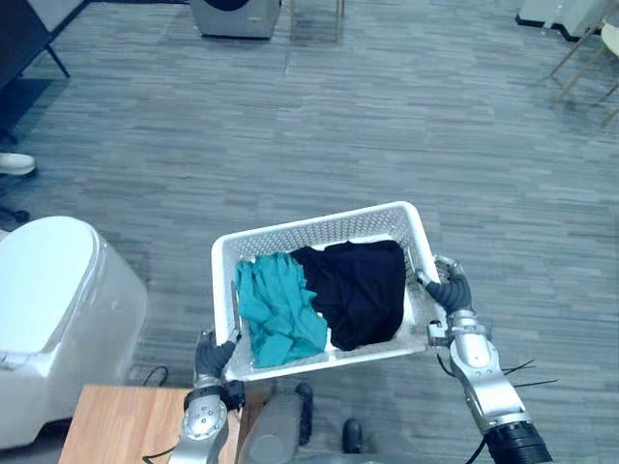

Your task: Pick up the laundry basket with both hands and put the clothes into the washing machine.

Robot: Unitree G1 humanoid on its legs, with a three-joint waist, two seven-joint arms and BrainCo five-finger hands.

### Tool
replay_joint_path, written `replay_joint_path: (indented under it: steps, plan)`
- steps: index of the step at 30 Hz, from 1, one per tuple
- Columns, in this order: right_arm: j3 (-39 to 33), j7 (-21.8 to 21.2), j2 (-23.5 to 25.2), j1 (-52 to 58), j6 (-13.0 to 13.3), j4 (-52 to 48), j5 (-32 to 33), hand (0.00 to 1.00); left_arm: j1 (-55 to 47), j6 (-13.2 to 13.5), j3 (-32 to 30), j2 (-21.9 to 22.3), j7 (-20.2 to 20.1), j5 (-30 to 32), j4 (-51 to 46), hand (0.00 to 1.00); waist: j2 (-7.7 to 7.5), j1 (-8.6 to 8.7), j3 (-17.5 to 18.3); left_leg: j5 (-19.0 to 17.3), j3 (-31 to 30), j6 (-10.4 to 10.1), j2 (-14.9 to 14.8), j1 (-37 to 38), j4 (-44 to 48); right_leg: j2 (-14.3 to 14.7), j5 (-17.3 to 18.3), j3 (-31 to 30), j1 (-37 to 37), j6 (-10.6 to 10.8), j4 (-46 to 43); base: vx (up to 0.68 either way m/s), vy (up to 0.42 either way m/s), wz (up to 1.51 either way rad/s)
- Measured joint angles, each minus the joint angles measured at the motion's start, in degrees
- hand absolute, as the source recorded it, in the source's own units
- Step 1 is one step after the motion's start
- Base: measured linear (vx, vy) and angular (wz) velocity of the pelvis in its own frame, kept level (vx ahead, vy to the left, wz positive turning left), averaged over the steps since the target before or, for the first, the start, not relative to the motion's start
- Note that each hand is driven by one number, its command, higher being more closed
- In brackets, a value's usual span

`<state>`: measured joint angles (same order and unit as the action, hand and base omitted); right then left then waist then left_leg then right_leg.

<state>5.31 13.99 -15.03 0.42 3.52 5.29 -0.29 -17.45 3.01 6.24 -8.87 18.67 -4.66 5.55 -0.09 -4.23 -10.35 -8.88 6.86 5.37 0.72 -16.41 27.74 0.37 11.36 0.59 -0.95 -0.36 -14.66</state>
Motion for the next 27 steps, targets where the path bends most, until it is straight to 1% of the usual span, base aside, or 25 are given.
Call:
replay_joint_path:
  steps: [1, 2, 3, 4, 6, 7, 8, 9, 10, 11, 12, 13, 15, 16, 17, 18, 19, 20, 21, 22, 23, 24, 25, 26, 27]
  plan:
    - [0.0, -0.19, 0.51, 0.16, -0.02, 0.32, -0.49, 1.0, -0.57, -0.2, -0.01, -0.09, 0.0, 0.17, -0.01, 1.0, 0.02, -0.22, -0.01, -0.28, 1.58, 0.38, 0.42, 2.58, -0.07, -1.44, 0.84, 0.41, -2.39, 2.65, -8.92, 0.41, 0.197, -0.67]
    - [0.0, -0.35, 0.77, 0.2, -0.02, 0.49, -0.64, 1.0, -0.9, -0.21, -0.01, -0.24, 0.0, 0.17, -0.02, 1.0, 0.07, -0.27, -0.05, -0.71, 1.93, 1.03, 0.68, 4.52, -1.1, -2.22, 1.14, 0.78, -3.94, 4.06, -14.21, 0.36, 0.177, -0.77]
    - [0.0, -0.44, 1.28, 0.32, 0.0, 1.08, -0.88, 1.0, -1.26, -0.2, 0.0, -0.58, -0.01, 0.2, -0.03, 1.0, 0.13, 0.15, -0.09, -1.78, 2.11, 2.44, 1.67, 8.98, -3.64, -4.45, 1.15, 2.23, -7.55, 5.6, -26.4, 0.34, 0.16, -0.57]
    - [-0.19, -0.41, 1.83, 0.38, 0.01, 2.28, -0.85, 1.0, -1.15, -0.24, 0.02, -0.91, -0.01, 0.33, -0.06, 1.0, 0.28, 0.64, 0.01, -2.99, 2.18, 1.98, 2.33, 13.23, -6.06, -7.81, 2.05, 5.73, -11.01, 4.33, -36.7, 0.34, 0.143, -0.45]
    - [-0.38, -0.36, 2.56, 0.36, 0.05, 2.89, -0.84, 1.0, -1.03, -0.26, -0.03, -1.26, 0.0, 0.43, -0.08, 1.0, 0.57, 1.44, 0.41, -3.76, 2.29, 0.99, 2.14, 16.99, -9.93, -10.56, 3.32, 10.16, -14.9, 3.15, -39.31, 0.35, 0.099, -0.36]
    - [-0.37, -0.37, 2.83, 0.14, 0.22, 2.86, -0.84, 1.0, -0.76, -0.26, 0.01, -2.0, 0.0, 0.4, -0.1, 1.0, 0.6, 1.89, 0.43, -4.3, 2.32, 0.09, 1.66, 18.9, -12.59, -11.07, 4.12, 12.88, -17.82, 3.63, -36.23, 0.37, 0.066, -0.39]
    - [-0.37, -0.37, 2.82, 0.14, 0.26, 2.87, -0.83, 1.0, -0.52, -0.32, 0.02, -2.2, 0.0, 0.38, -0.1, 1.0, 0.63, 1.87, 0.4, -4.66, 2.27, -0.45, 1.38, 19.67, -13.82, -10.87, 4.38, 13.76, -19.05, 3.3, -34.32, 0.32, 0.029, -0.37]
    - [-0.39, -0.37, 2.84, 0.14, 0.26, 2.88, -0.76, 1.0, 0.14, -0.5, 0.07, -2.59, 0.0, 0.4, -0.09, 1.0, 0.98, 1.87, 0.2, -5.12, 1.94, -0.58, 0.75, 21.33, -16.15, -9.92, 4.25, 15.0, -21.24, 3.06, -29.22, 0.34, -0.023, -0.33]
    - [-0.7, -0.35, 2.83, 0.18, 0.26, 2.88, -0.54, 1.0, 1.43, -0.89, 0.1, -2.92, 0.0, 0.46, -0.08, 1.0, 1.56, 2.28, -0.14, -5.29, 1.97, -0.83, -0.19, 23.32, -18.9, -8.04, 1.2, 16.54, -23.4, 3.06, -17.19, 0.35, -0.038, -0.24]
    - [-0.92, -0.33, 2.82, 0.22, 0.24, 2.89, -0.34, 1.0, 1.9, -0.97, 0.22, -3.01, 0.0, 0.54, -0.08, 1.0, 1.69, 2.78, -0.23, -5.46, 1.93, -1.14, -0.44, 24.02, -19.56, -7.42, -1.31, 16.75, -23.81, 3.32, -11.76, 0.44, -0.071, -0.01]
    - [-1.02, -0.17, 2.81, 0.33, 0.24, 2.9, -0.27, 1.0, 2.47, -1.13, 0.3, -3.19, 0.0, 0.83, -0.07, 1.0, 1.52, 3.81, -0.26, -5.69, 1.82, -1.54, -0.34, 25.43, -20.74, -6.92, -6.49, 16.32, -24.13, 4.11, -1.42, 0.32, -0.072, 0.15]
    - [-1.04, 0.04, 2.77, 0.38, 0.24, 2.89, -0.23, 1.0, 2.9, -1.15, 0.32, -3.25, 0.0, 0.93, -0.06, 1.0, 1.02, 4.74, -0.5, -6.32, 1.58, -2.63, 0.23, 27.92, -21.92, -7.01, -11.11, 15.3, -24.51, 5.06, 6.83, 0.44, -0.113, 0.22]
    - [-1.06, 0.3, 2.7, 0.88, 0.24, 2.86, -0.27, 1.0, 2.79, -1.19, 0.54, -3.24, 0.0, 1.04, -0.06, 1.0, 0.44, 6.25, -0.42, -8.45, 0.92, -5.81, 0.9, 32.55, -22.26, -7.87, -13.78, 14.8, -25.0, 3.0, 10.25, 0.61, -0.171, 0.23]
    - [-1.05, 0.36, 2.91, 1.87, 0.24, 2.56, -0.28, 1.0, 2.57, -1.19, 0.58, -3.28, 0.0, 1.06, -0.06, 1.0, 0.02, 6.5, -0.04, -10.03, 0.42, -8.22, 0.87, 35.46, -21.59, -8.03, -14.77, 14.83, -24.6, 0.61, 9.31, 0.81, -0.265, 0.27]
    - [-1.19, 0.44, 2.88, 3.08, 0.23, 2.24, -0.29, 1.0, 2.42, -1.37, 0.57, -2.32, 0.0, 1.1, 0.11, 1.0, 1.02, 6.66, 1.33, -12.37, -1.19, -9.83, -0.82, 35.59, -17.05, -7.31, -20.26, 14.29, -26.1, -1.75, 3.59, 0.71, -0.26, 0.2]
    - [-1.37, 0.45, 2.7, 3.45, 0.22, 2.24, -0.31, 1.0, 2.27, -1.51, 0.58, -1.92, 0.0, 1.35, 0.12, 1.0, 2.09, 6.66, 2.04, -12.95, -1.66, -10.31, -2.17, 34.32, -13.32, -6.82, -20.39, 14.85, -27.04, -1.74, 0.49, 0.69, -0.301, 0.03]
    - [-1.45, 0.45, 2.02, 3.78, 0.2, 2.23, -0.32, 1.0, 1.84, -1.54, 0.7, -0.99, 0.0, 2.06, 0.2, 1.0, 5.16, 6.24, 2.73, -12.56, -2.13, -11.34, -6.47, 29.87, -0.81, -4.53, -17.4, 16.38, -26.99, -2.53, -3.69, 0.66, -0.308, -0.23]
    - [-1.37, 0.42, 1.26, 3.53, 0.15, 1.93, -0.33, 1.0, 1.45, -1.54, 0.83, -0.43, 0.0, 2.07, 0.21, 1.0, 8.12, 5.72, 2.73, -5.75, -2.61, -15.47, -11.39, 23.24, 16.35, -0.31, -13.95, 17.3, -24.44, -3.7, -4.67, 0.68, -0.296, -0.36]
    - [-1.29, 0.43, 1.08, 3.52, -0.01, 1.6, -0.31, 1.0, 1.38, -1.54, 0.83, -0.24, -0.01, 2.07, 0.27, 1.0, 8.56, 5.02, 2.72, -2.55, -2.87, -16.4, -12.88, 20.93, 22.3, 1.19, -12.97, 17.02, -23.2, -4.21, -4.65, 0.69, -0.267, -0.54]
    - [-1.28, 0.43, 1.13, 3.95, -0.35, 0.65, -0.33, 1.0, 1.06, -1.55, 0.88, -0.16, -0.01, 2.03, 0.42, 1.0, 8.87, 3.7, 2.54, -2.96, -3.16, -15.66, -15.37, 15.82, 34.7, 3.98, -11.01, 16.68, -18.73, -5.1, -3.78, 0.69, -0.2, -0.45]
    - [-1.27, 0.43, 1.1, 4.4, -0.36, -0.18, -0.33, 1.0, 0.92, -1.55, 0.96, -0.23, -0.03, 2.02, 0.65, 1.0, 8.38, 3.28, 2.04, -3.83, -3.3, -14.19, -15.83, 13.39, 39.76, 4.82, -9.51, 16.33, -15.04, -5.36, -2.71, 0.67, -0.171, -0.29]
    - [-1.05, 0.43, 1.12, 4.62, -0.36, -1.14, -0.31, 1.0, 0.37, -1.5, 0.95, -0.35, -0.04, 1.97, 0.65, 1.0, 7.04, 3.09, 1.09, -5.56, -2.21, -11.28, -15.14, 10.45, 42.53, 4.9, -7.52, 15.18, -9.94, -5.57, -1.23, 0.62, -0.117, -0.24]
    - [-0.87, 0.42, 1.0, 4.47, -0.31, -2.07, -0.35, 1.0, -0.44, -1.26, 0.93, -0.31, -0.13, 1.87, 0.64, 1.0, 5.88, 2.06, 1.11, -7.66, 0.05, -7.96, -13.87, 6.44, 40.8, 4.82, -6.31, 12.89, -4.77, -5.61, 2.03, 0.59, -0.07, -0.38]
    - [-0.85, 0.41, 0.85, 4.23, -0.12, -2.4, -0.34, 1.0, -0.62, -1.02, 0.93, -0.26, -0.3, 1.86, 0.61, 1.0, 5.59, 1.22, 1.23, -8.47, 1.07, -7.08, -12.98, 3.71, 38.15, 4.81, -6.25, 11.6, -2.48, -5.52, 4.18, 0.68, -0.037, -0.64]
    - [-0.85, 0.39, 0.72, 3.43, 0.02, -2.39, -0.33, 1.0, -0.6, -0.79, 0.9, -0.32, -0.79, 1.87, 0.6, 1.0, 5.34, 0.09, 1.19, -8.73, 1.8, -6.69, -11.54, -0.03, 32.0, 4.62, -6.2, 10.06, 0.53, -5.44, 7.25, 0.56, 0.019, -0.61]
